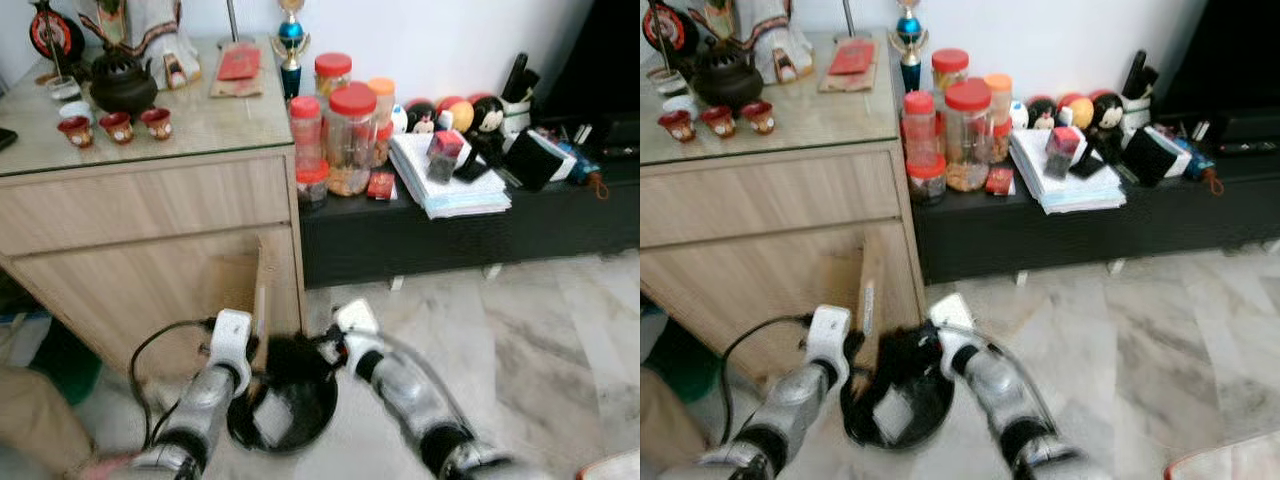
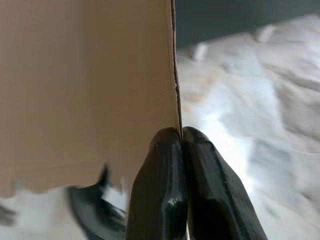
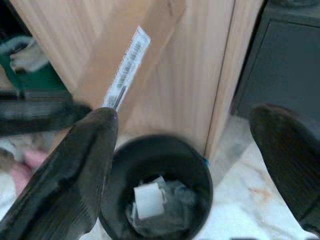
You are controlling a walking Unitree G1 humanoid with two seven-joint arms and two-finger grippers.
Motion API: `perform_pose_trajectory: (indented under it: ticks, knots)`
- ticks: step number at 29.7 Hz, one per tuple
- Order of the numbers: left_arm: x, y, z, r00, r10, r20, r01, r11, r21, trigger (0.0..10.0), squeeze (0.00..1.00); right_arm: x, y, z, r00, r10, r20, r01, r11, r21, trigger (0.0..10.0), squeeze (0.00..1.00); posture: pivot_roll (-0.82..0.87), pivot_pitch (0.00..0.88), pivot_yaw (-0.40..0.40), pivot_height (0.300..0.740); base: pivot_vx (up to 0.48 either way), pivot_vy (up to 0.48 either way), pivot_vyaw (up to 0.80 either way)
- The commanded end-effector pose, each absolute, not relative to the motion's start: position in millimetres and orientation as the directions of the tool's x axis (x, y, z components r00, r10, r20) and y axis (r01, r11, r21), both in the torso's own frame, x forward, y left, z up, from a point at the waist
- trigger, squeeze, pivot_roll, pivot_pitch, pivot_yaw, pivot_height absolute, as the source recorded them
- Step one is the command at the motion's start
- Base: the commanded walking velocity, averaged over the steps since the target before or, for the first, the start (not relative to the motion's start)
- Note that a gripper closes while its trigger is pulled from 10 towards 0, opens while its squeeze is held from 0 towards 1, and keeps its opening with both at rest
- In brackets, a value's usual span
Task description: Picking trash to rubbish bin
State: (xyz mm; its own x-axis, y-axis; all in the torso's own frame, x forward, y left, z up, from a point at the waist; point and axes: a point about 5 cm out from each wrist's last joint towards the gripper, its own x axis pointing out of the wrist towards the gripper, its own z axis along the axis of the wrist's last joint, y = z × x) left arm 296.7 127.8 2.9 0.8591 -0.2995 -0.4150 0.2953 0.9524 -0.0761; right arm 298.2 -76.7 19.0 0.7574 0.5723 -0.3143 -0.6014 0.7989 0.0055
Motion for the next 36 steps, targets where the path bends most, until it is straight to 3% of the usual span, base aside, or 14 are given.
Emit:
perform_pose_trajectory:
  ticks: [1, 14, 25, 26, 27, 28, 36]
  knots:
    - [289.8, 132.9, -5.2, 0.835, -0.305, -0.459, 0.300, 0.950, -0.086, 10.0, 0.00, 294.0, -63.9, 17.7, 0.727, 0.610, -0.316, -0.635, 0.772, 0.028, 10.0, 0.00, 0.04, 0.069, -0.003, 0.740, 0.000, 0.000, 0.00]
    - [283.1, 126.3, -12.6, 0.791, -0.351, -0.501, 0.335, 0.934, -0.126, 10.0, 0.00, 291.0, -56.6, 17.8, 0.690, 0.653, -0.313, -0.675, 0.736, 0.045, 10.0, 0.00, 0.03, 0.070, -0.008, 0.740, 0.000, 0.000, 0.00]
    - [285.7, 130.4, -10.6, 0.803, -0.327, -0.499, 0.321, 0.942, -0.101, 10.0, 0.00, 290.0, -57.1, 17.0, 0.680, 0.660, -0.319, -0.687, 0.726, 0.034, 10.0, 0.00, 0.03, 0.072, -0.013, 0.740, 0.000, 0.000, 0.00]
    - [285.8, 130.5, -10.5, 0.803, -0.326, -0.498, 0.320, 0.942, -0.099, 10.0, 0.03, 290.1, -57.2, 17.1, 0.680, 0.660, -0.319, -0.688, 0.725, 0.034, 10.0, 0.00, 0.03, 0.072, -0.013, 0.740, 0.000, 0.000, 0.00]
    - [285.9, 130.5, -10.4, 0.804, -0.325, -0.498, 0.320, 0.942, -0.098, 10.0, 0.31, 290.1, -57.3, 17.1, 0.680, 0.660, -0.319, -0.688, 0.725, 0.033, 10.0, 0.00, 0.03, 0.072, -0.013, 0.740, 0.000, 0.000, 0.00]
    - [286.0, 130.8, -10.2, 0.806, -0.323, -0.496, 0.321, 0.943, -0.092, 10.0, 1.00, 290.1, -57.2, 17.1, 0.680, 0.660, -0.319, -0.688, 0.725, 0.033, 10.0, 0.00, 0.03, 0.072, -0.013, 0.740, 0.000, 0.000, 0.00]
    - [286.0, 131.7, -10.1, 0.806, -0.324, -0.495, 0.322, 0.942, -0.092, 10.0, 1.00, 289.6, -57.1, 16.5, 0.678, 0.660, -0.324, -0.690, 0.723, 0.029, 10.0, 0.00, 0.03, 0.072, -0.013, 0.740, 0.000, 0.000, 0.00]
